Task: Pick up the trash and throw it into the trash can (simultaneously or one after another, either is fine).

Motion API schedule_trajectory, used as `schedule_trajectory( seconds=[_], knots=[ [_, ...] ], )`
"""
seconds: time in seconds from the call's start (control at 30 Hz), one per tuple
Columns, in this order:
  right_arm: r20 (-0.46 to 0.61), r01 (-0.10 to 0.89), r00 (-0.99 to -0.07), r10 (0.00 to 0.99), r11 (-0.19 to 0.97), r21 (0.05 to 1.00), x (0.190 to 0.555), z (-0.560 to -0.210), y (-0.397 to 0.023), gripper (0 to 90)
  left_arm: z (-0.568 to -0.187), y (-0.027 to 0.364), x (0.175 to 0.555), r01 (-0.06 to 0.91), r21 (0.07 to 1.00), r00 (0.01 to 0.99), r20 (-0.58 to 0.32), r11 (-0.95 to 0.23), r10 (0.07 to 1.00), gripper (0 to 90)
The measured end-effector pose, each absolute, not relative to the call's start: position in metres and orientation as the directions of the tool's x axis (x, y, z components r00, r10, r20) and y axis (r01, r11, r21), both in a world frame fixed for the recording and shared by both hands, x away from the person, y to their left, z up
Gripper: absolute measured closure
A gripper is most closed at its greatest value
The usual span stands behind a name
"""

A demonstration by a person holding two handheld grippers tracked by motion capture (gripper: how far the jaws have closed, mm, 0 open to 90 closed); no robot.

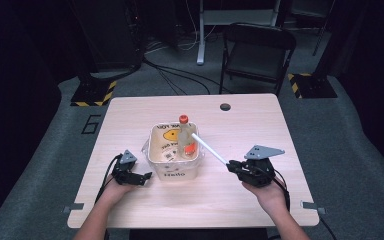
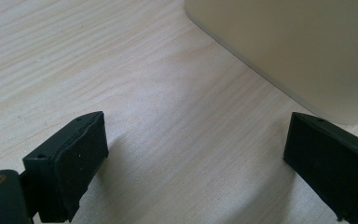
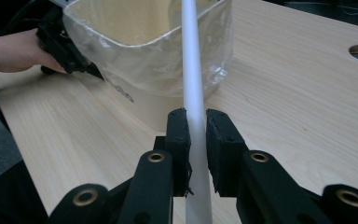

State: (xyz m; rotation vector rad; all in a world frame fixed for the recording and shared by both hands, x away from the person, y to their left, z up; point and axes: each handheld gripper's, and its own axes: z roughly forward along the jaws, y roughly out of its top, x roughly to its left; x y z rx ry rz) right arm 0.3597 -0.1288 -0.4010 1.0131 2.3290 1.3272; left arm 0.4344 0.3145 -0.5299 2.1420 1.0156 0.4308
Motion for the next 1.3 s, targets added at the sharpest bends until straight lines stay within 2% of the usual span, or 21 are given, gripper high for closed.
schedule_trajectory(
  seconds=[1.3],
  knots=[
    [0.072,0.387,-0.782,0.619,0.393,0.834,0.376,-0.391,-0.072,79.0,-0.530,0.314,0.434,0.534,0.726,0.635,-0.005,-0.434,0.773,5.9]
  ],
)
